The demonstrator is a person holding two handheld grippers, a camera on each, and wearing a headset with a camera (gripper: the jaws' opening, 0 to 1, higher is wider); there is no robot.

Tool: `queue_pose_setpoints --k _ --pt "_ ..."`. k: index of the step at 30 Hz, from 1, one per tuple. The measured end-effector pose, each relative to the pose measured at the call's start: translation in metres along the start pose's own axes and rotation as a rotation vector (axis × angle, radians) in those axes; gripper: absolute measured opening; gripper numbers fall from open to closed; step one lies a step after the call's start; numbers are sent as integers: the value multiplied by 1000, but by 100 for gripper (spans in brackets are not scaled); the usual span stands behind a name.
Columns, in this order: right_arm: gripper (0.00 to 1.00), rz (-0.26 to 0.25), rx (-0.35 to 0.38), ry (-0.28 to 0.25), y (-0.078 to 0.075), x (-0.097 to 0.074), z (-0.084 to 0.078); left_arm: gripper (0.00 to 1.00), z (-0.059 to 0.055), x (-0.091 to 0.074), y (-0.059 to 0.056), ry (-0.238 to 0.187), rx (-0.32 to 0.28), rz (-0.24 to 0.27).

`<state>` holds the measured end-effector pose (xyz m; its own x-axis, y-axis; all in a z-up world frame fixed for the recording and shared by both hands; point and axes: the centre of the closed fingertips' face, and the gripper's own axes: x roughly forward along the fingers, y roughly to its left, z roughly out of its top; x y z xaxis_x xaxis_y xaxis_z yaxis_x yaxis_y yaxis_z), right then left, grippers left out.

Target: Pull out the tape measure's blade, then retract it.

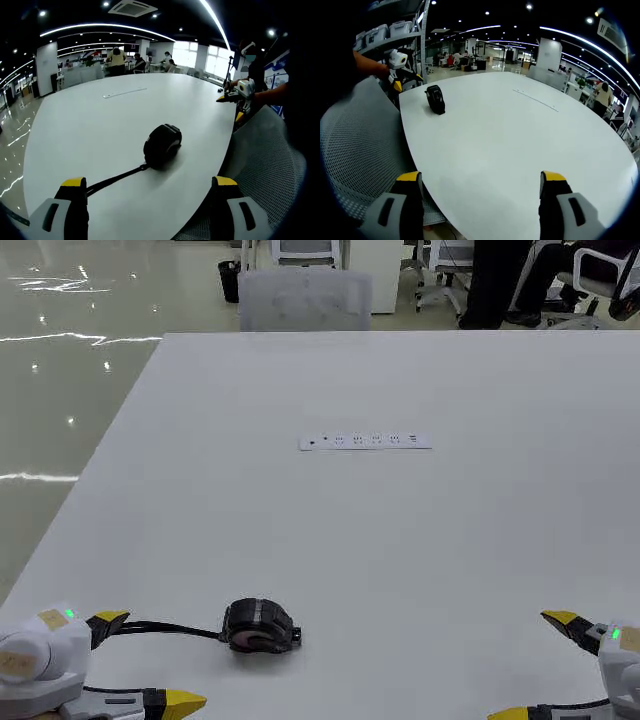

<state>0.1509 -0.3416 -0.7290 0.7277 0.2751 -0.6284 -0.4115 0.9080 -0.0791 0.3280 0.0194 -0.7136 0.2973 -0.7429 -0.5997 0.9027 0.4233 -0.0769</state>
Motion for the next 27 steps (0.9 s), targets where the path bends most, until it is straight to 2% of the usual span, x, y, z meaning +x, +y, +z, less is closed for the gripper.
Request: queue_pose_setpoints --k 2,4,5,7,8,10,12,13,15,17,19,22,25,27 --pt "98 -3 1 5 -2 1 0 99 -2 1 -1 18 39 -8" --pt "97 -6 9 11 -5 1 1 98 -12 2 -2 83 72 -18" --pt "97 -8 14 15 -6 2 2 98 -14 4 -5 97 82 -35" --pt "97 -4 3 -3 -5 3 7 98 -14 6 -8 93 87 -47" --pt "97 4 -29 -25 -3 5 12 98 -14 9 -6 93 89 -53" --pt "96 17 -44 -19 0 8 15 98 -14 11 -5 101 104 -57" --pt "96 22 -55 -19 0 11 18 96 -15 14 -1 128 156 -49" --pt "97 32 -59 -27 2 13 23 93 -19 15 -1 166 210 -60" --pt "97 62 -74 -38 7 17 29 93 -22 17 -5 211 261 -97" --pt "97 77 -92 -36 10 21 33 94 -17 20 -4 211 252 -118" --pt "97 87 -106 -33 12 24 36 94 -12 22 -3 218 269 -129" --pt "97 110 -118 -39 17 30 45 94 -2 27 -2 252 318 -157" --pt "97 129 -132 -38 21 35 50 94 7 32 -4 275 384 -184" --pt "97 141 -135 -37 23 38 53 93 12 37 -5 280 407 -198"
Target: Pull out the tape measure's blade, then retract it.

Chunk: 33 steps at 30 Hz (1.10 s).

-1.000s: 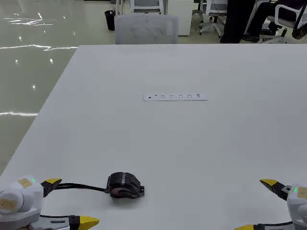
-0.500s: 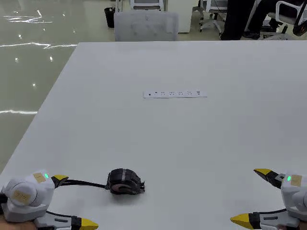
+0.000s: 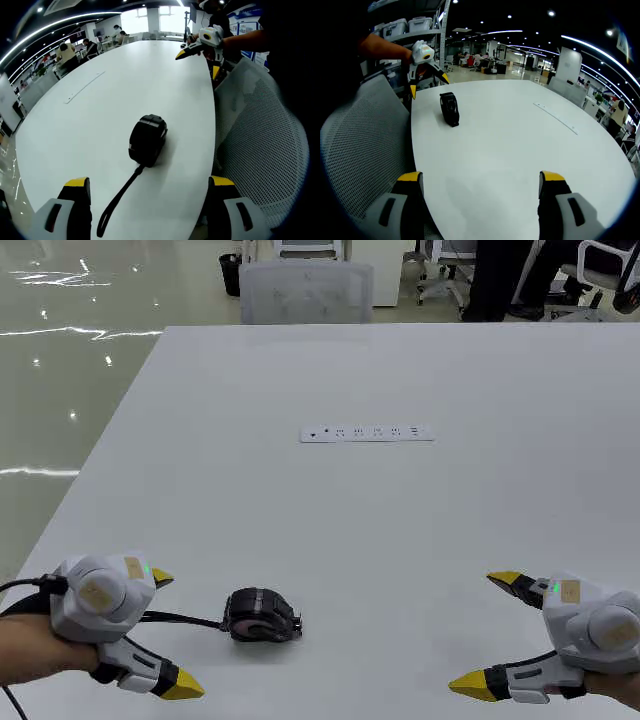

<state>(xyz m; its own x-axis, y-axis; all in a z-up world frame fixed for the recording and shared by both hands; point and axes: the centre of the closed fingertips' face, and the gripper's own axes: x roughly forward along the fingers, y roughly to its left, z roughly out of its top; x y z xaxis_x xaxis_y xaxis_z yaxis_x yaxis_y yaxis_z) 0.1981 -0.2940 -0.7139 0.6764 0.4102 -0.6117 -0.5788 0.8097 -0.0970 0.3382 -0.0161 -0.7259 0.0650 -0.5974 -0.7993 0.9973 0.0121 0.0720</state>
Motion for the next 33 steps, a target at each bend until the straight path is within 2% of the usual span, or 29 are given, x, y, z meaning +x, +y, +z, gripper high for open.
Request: queue_pose_setpoints --k 5,8,10,12,14,15,17,18,20,23,27,30,33 --pt "98 30 -35 -2 3 9 11 93 22 3 6 18 76 -32" --pt "96 56 -52 -1 5 15 15 90 33 6 5 25 108 -49" --pt "94 69 -67 9 9 20 15 87 40 10 13 13 169 -18" --pt "95 93 -80 19 15 27 15 84 43 14 11 32 182 -30" --pt "95 112 -102 29 20 34 15 83 44 21 4 36 176 -71" --pt "96 124 -113 33 22 38 16 84 44 24 -5 47 193 -110" --pt "96 140 -122 35 25 42 19 85 41 28 -10 78 230 -137" --pt "97 148 -134 39 25 46 20 85 40 31 -10 97 252 -142" --pt "97 167 -177 46 25 51 23 85 42 37 -11 101 263 -144" --pt "97 183 -177 42 23 59 30 83 42 45 -10 124 276 -154" --pt "97 203 -175 17 23 68 45 77 44 54 -10 133 293 -161" --pt "96 221 -184 11 24 75 55 68 49 58 -11 129 287 -167" --pt "94 244 -184 4 26 84 63 52 52 63 -8 136 297 -152"
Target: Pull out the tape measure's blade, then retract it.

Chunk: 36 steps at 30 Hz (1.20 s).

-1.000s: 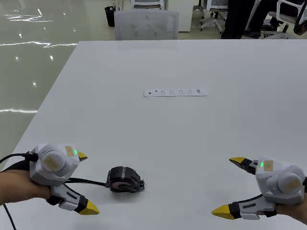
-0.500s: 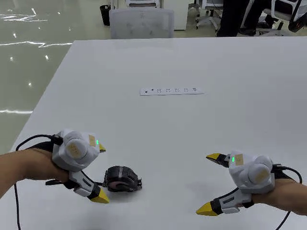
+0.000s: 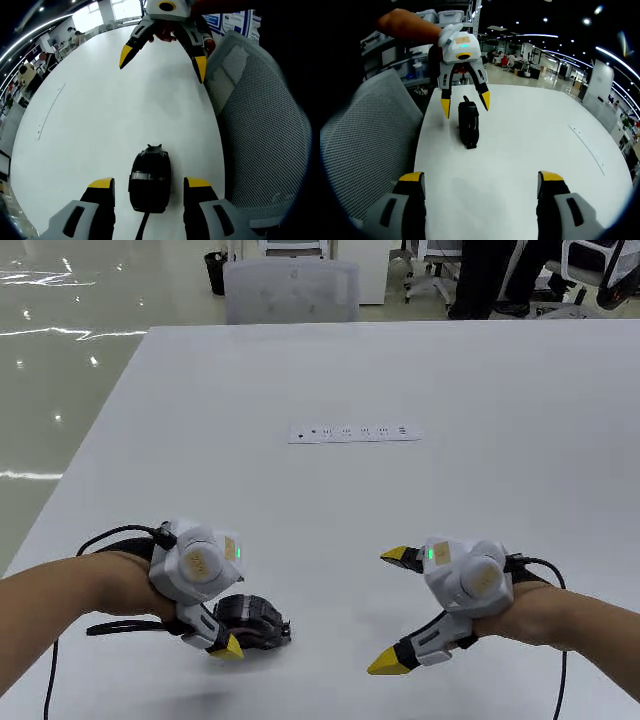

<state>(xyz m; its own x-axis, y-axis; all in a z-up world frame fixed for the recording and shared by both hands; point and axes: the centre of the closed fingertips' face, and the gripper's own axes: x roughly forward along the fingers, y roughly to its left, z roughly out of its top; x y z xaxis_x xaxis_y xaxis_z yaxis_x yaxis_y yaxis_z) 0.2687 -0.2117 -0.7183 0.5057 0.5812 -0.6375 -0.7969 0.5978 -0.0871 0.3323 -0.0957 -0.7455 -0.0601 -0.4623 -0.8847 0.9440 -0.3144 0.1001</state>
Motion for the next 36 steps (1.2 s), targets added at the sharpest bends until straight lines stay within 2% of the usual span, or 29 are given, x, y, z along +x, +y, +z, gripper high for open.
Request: queue_pose_setpoints --k 2,6,8,9,10,12,16,22,26,32,36 --pt "93 8 1 -3 -1 5 4 50 -1 3 0 7 -17 -8" --pt "88 38 6 -13 1 17 12 45 1 8 -2 12 -4 -6" --pt "87 49 -1 -8 3 23 14 35 -3 11 -4 38 13 -18" --pt "86 55 -6 -6 4 25 14 31 -4 12 1 50 42 11" --pt "85 60 -12 1 5 27 15 31 -4 11 -5 46 24 -5" --pt "83 65 -12 2 6 30 17 30 -3 10 -4 51 10 -8" --pt "74 102 -11 5 11 39 19 30 -4 9 -5 33 24 -21" --pt "66 126 -8 31 13 67 15 30 -4 10 -4 29 3 -13" --pt "61 134 10 33 18 81 17 30 -4 10 -3 43 -7 -8" --pt "51 162 -6 63 25 100 12 30 -4 10 -3 30 -12 -20" --pt "36 163 -24 79 26 111 10 30 -4 11 -3 34 -15 -19"
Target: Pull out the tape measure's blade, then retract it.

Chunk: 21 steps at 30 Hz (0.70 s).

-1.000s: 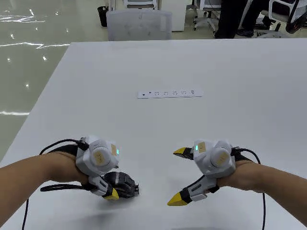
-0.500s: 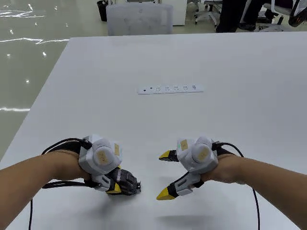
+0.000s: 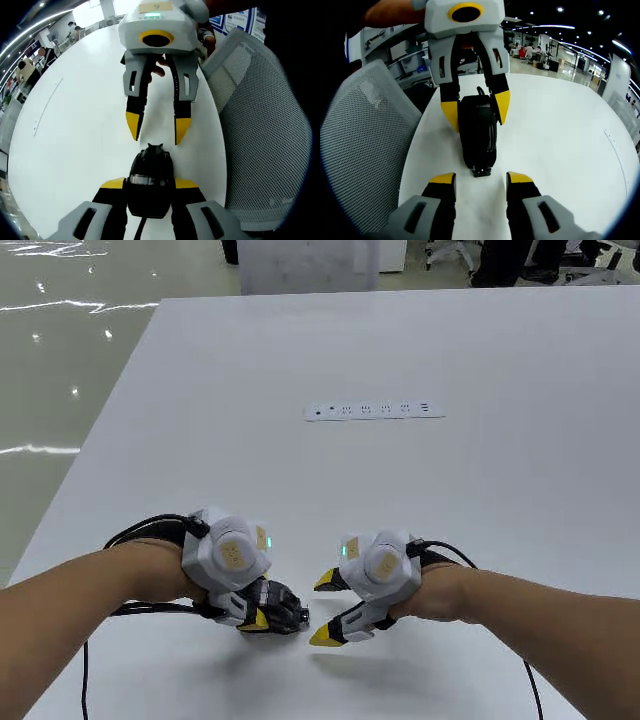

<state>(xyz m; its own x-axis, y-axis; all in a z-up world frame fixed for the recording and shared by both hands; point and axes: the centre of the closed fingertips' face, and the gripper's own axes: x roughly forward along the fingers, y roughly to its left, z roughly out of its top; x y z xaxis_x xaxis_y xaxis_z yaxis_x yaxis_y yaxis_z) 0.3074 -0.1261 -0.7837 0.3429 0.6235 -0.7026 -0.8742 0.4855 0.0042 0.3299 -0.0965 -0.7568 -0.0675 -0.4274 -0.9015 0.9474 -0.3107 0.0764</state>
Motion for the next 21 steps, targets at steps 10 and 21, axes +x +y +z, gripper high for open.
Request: queue_pose_setpoints --k 10,21 --pt "14 -11 -60 24 -2 13 -1 31 0 1 1 -6 -15 -8" --pt "15 34 -67 54 -1 18 -3 31 0 2 1 -14 -23 -9"
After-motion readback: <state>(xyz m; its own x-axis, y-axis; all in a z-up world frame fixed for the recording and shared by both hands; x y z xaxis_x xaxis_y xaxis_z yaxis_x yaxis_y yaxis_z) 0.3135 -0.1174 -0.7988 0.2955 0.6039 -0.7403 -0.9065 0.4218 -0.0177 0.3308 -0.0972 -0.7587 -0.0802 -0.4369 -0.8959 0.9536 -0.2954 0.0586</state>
